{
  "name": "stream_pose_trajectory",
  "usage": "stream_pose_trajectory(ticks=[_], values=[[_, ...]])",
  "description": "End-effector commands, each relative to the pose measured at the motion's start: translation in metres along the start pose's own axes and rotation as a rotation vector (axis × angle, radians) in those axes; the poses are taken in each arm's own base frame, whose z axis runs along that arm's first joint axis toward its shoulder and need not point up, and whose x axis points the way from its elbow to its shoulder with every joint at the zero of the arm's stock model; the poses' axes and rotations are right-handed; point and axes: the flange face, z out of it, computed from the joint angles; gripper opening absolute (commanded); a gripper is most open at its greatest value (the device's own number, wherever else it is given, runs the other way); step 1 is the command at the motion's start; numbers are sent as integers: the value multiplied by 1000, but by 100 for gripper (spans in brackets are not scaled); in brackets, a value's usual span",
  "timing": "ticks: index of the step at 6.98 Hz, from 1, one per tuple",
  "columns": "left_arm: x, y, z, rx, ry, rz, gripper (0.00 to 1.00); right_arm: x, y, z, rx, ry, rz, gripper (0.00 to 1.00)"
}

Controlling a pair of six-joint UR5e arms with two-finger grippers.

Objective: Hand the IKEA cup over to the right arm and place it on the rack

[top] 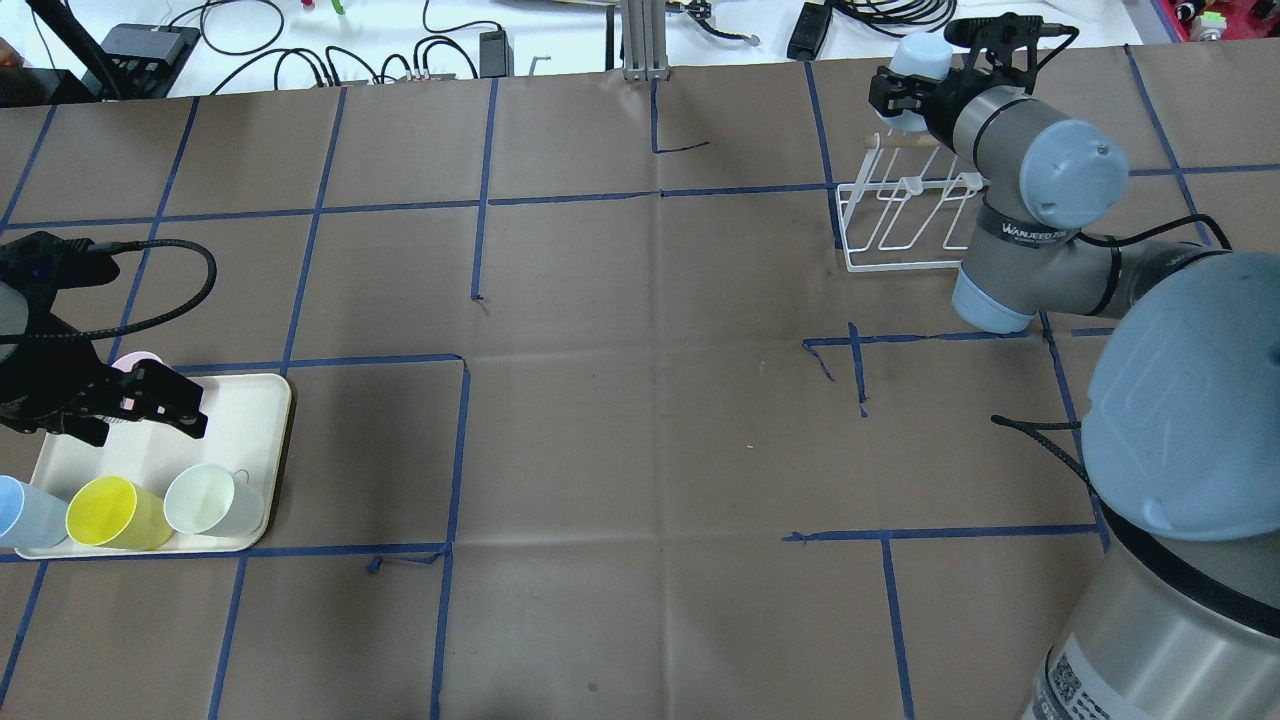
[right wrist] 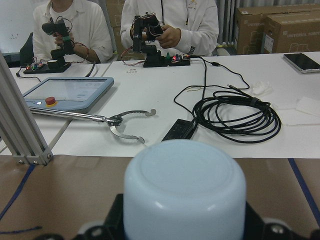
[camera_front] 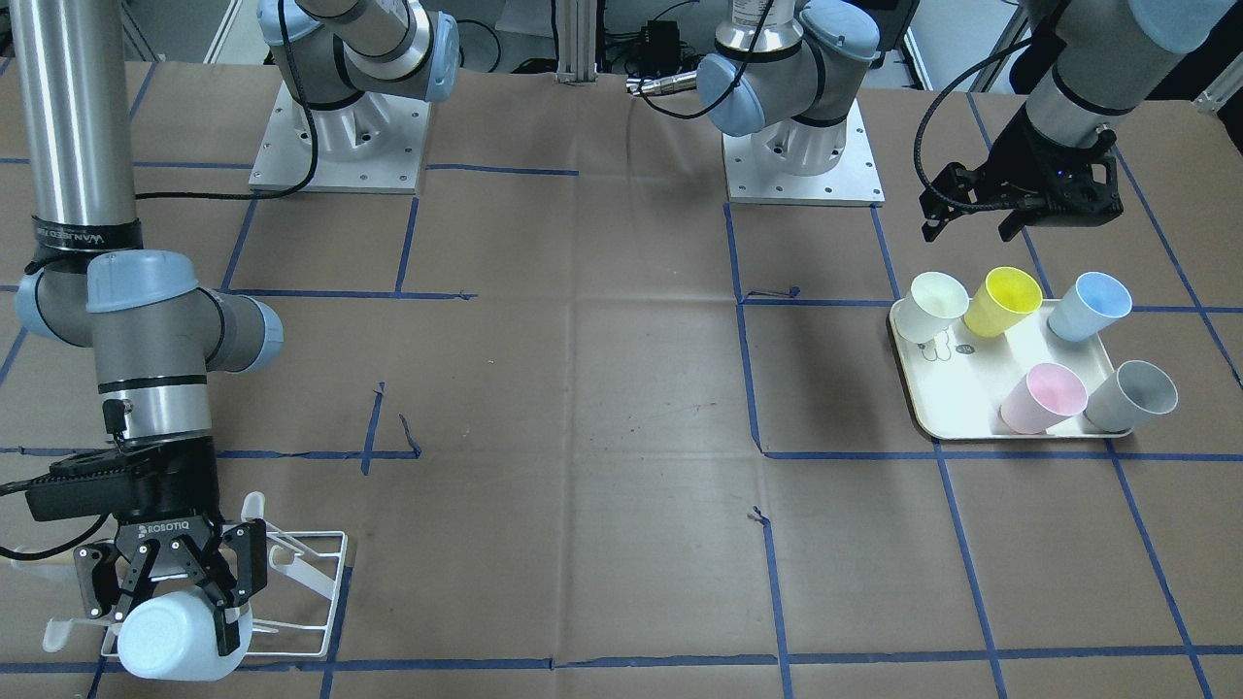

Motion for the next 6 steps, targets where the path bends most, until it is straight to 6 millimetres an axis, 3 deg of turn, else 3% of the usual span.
stream_pose_trajectory(ticks=[1, 2, 6], values=[[-3, 2, 17, -12, 5, 3, 99, 0, 5, 0, -12, -1, 5, 81], [-3, 1, 29, -16, 7, 3, 99, 0, 5, 0, -11, -1, 8, 96], [0, 9, 107, 30, -24, 57, 99, -1, -10, -4, 18, -4, 3, 99]])
